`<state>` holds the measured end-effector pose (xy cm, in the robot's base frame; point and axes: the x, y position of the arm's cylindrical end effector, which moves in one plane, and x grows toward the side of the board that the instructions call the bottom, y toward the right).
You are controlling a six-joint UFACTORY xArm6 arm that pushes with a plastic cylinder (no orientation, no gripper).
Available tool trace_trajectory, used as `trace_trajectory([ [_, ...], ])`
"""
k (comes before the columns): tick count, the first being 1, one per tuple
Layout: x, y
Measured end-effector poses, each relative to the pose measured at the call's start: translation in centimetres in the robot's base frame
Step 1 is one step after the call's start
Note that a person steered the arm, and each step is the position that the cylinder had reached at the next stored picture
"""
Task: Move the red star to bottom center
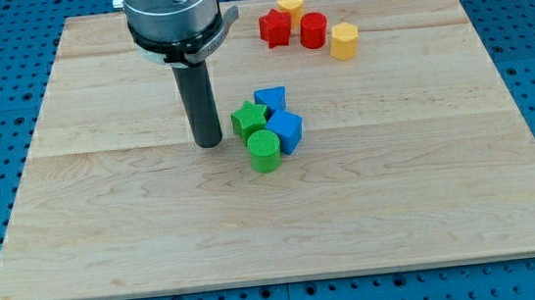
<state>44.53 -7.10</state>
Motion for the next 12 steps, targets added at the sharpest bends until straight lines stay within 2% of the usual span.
trace_trajectory([
  [2, 1.0, 0.4],
  [3, 6.8, 0.4],
  [4, 8.1, 7.4],
  [5, 6.7, 18.7],
  [6, -2.4, 28.9],
  [7, -13.5, 29.9],
  [8, -17.0, 24.6],
  [10, -18.5, 9.8],
  [11, -18.2, 8.2],
  [12, -21.6, 5.7],
])
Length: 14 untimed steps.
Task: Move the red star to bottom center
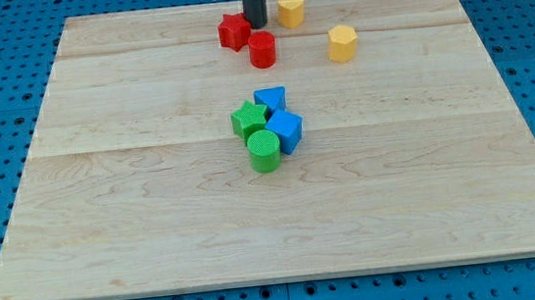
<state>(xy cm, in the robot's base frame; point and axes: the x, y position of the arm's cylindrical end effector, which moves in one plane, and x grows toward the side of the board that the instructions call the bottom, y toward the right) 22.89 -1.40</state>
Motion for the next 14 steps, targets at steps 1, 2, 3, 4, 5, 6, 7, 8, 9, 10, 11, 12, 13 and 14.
trace_trajectory([
  [1, 2.5, -5.3],
  [2, 8.9, -7.3],
  [3, 7.9, -7.6],
  [4, 13.2, -10.7],
  [5, 16.0, -11.5],
  [6, 15.8, -15.2],
  [7, 22.8, -9.5],
  [8, 25.2, -6.2],
  [9, 24.6, -7.1],
  [10, 25.1, -5.8],
  [11, 28.1, -1.9],
  [12, 29.4, 0.3],
  [13, 29.3, 2.3],
  [14, 25.7, 10.7],
])
